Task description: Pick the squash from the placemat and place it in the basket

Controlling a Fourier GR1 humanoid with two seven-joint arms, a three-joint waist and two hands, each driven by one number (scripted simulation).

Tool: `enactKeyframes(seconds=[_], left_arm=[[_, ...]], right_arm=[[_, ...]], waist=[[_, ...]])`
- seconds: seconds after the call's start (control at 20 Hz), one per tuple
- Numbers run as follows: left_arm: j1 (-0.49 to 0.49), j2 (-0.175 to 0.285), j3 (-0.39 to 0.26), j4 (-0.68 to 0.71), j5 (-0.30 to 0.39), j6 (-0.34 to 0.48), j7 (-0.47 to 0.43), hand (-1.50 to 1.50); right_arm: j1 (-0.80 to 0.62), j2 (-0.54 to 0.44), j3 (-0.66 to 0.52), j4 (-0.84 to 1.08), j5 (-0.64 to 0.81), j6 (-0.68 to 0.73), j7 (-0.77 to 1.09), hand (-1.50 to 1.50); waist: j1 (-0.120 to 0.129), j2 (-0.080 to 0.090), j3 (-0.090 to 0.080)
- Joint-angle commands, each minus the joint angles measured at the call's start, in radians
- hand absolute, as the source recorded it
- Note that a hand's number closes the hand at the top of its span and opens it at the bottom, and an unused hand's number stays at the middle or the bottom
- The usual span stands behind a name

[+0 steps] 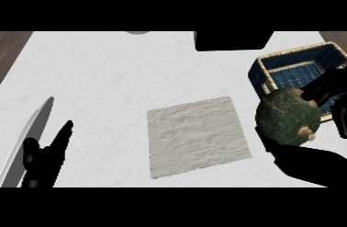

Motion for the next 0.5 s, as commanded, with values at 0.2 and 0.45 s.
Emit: enactKeyframes(seconds=[0.2, 0.45], left_arm=[[0.042, -0.022, -0.016, 0.048, 0.018, -0.031, 0.019, 0.0], [-0.038, -0.035, -0.008, 0.102, 0.005, -0.019, 0.032, 0.0]], right_arm=[[-0.285, -0.158, -0.383, 0.106, -0.364, 0.16, 0.112, 1.5], [-0.338, -0.352, -0.521, 0.352, -0.485, 0.21, -0.019, 1.5]], waist=[[0.01, 0.005, -0.011], [0.013, 0.014, -0.011]])
